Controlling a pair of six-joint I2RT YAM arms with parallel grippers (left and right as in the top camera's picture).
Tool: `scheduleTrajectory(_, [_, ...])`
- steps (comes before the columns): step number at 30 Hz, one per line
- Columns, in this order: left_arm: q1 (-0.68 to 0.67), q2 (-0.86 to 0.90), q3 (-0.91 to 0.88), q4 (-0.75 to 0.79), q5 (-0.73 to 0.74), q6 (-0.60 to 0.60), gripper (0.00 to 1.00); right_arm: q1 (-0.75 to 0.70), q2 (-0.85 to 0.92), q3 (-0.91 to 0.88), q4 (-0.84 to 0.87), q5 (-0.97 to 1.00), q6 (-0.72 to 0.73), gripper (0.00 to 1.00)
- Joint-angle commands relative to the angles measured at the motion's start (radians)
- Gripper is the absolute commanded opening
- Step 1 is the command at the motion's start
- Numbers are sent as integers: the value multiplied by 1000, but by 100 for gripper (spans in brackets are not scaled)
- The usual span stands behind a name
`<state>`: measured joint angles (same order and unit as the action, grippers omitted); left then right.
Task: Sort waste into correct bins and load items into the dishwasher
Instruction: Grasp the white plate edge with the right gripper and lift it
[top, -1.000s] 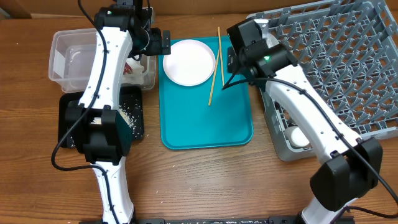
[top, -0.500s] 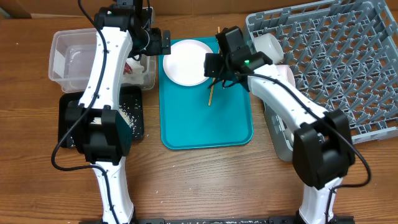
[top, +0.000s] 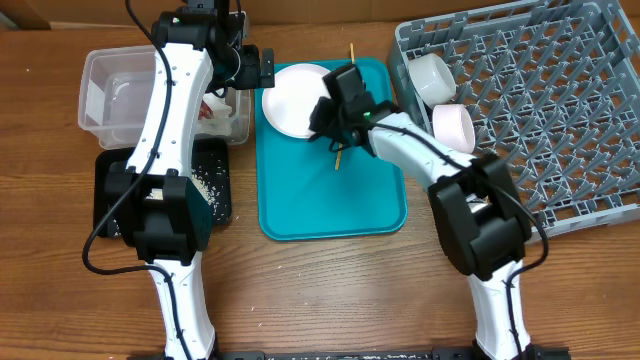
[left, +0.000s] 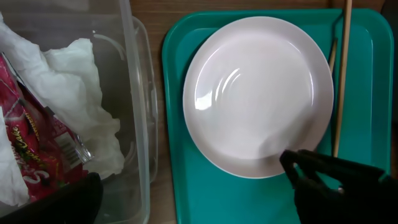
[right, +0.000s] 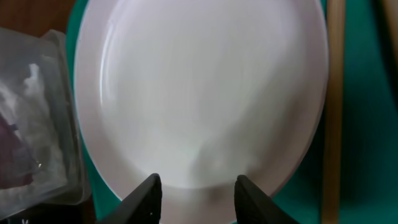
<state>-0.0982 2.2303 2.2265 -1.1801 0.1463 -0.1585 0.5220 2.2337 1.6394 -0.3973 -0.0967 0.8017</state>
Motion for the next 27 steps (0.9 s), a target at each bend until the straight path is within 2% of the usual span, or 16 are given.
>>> scheduleTrajectory(1, [-7,-11,22,3,11,-6,100,0,14,-4,-8,40,49,40])
scheduleTrajectory(8, [-6,-11,22,3,11,-6,100,0,6,3,-9,35,37,40])
scheduleTrajectory(17, [-8,-11,22,3,11,-6,100,-3,-121,58,-162,89,-16,41])
scheduleTrajectory(27, [-7,-11,22,3,11,-6,100,0,-76,50,-262,141,70,39])
